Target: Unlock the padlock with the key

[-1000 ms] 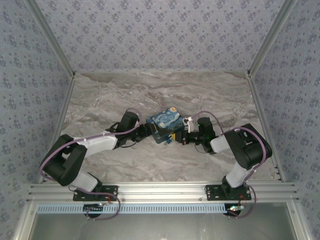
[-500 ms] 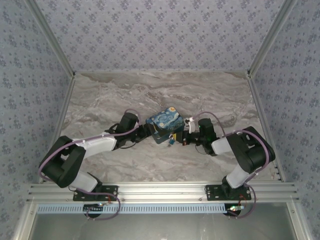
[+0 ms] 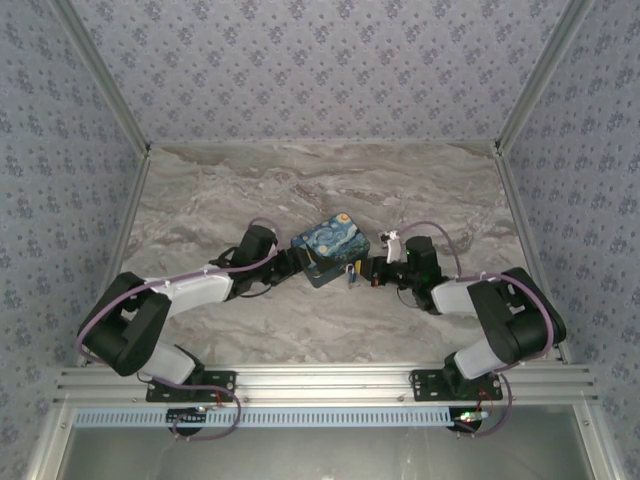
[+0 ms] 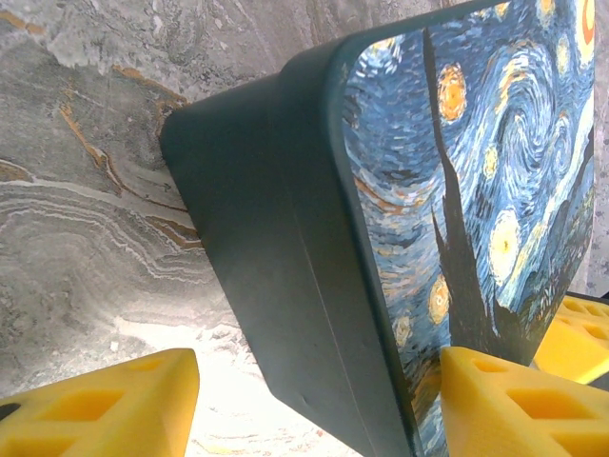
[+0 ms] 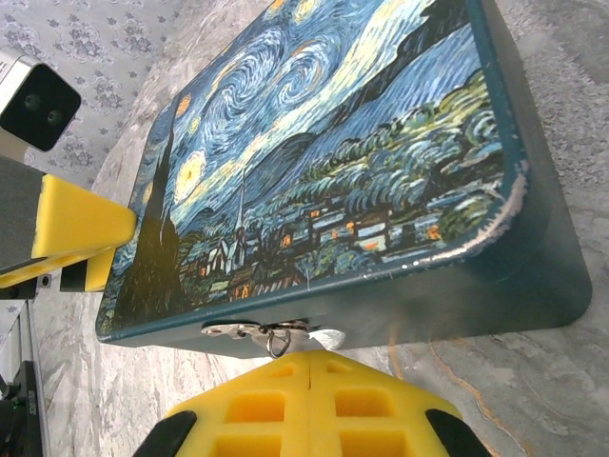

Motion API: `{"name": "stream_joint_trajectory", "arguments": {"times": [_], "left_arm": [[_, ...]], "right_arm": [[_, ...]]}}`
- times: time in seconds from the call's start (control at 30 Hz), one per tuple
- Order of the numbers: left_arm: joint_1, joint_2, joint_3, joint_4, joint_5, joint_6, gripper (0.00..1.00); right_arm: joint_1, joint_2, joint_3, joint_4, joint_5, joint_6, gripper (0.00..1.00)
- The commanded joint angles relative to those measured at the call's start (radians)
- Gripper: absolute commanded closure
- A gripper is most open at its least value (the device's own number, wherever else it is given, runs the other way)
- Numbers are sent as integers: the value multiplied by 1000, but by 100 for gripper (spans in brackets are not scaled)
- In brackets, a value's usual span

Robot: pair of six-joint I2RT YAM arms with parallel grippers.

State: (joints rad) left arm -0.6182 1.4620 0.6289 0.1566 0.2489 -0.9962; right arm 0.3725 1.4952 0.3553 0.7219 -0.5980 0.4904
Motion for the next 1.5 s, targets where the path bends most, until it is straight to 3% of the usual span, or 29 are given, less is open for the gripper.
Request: {"name": "stream_joint_trajectory", "arguments": {"times": [0.0, 0.37, 0.73, 1.13, 1.33, 1.47], "left_arm": [[1, 10, -42, -163, -61, 13, 34], [31, 25, -12, -192, -73, 44, 30], [182, 79, 84, -242, -27, 163, 30], [252, 180, 245, -272, 47, 229, 28], [265, 116, 313, -350, 34, 275, 18], [280, 25, 334, -385, 13, 304, 6]], "right_arm": [[-5, -49, -16, -19, 21, 12, 100], [-22, -300, 5, -447, 142, -82, 99], [-91, -663, 12, -850, 261, -60, 73], [-186, -776, 51, -1022, 227, -76, 64], [-252, -815, 73, -1070, 201, -89, 56], [-305, -836, 100, -1109, 182, -109, 50]]}}
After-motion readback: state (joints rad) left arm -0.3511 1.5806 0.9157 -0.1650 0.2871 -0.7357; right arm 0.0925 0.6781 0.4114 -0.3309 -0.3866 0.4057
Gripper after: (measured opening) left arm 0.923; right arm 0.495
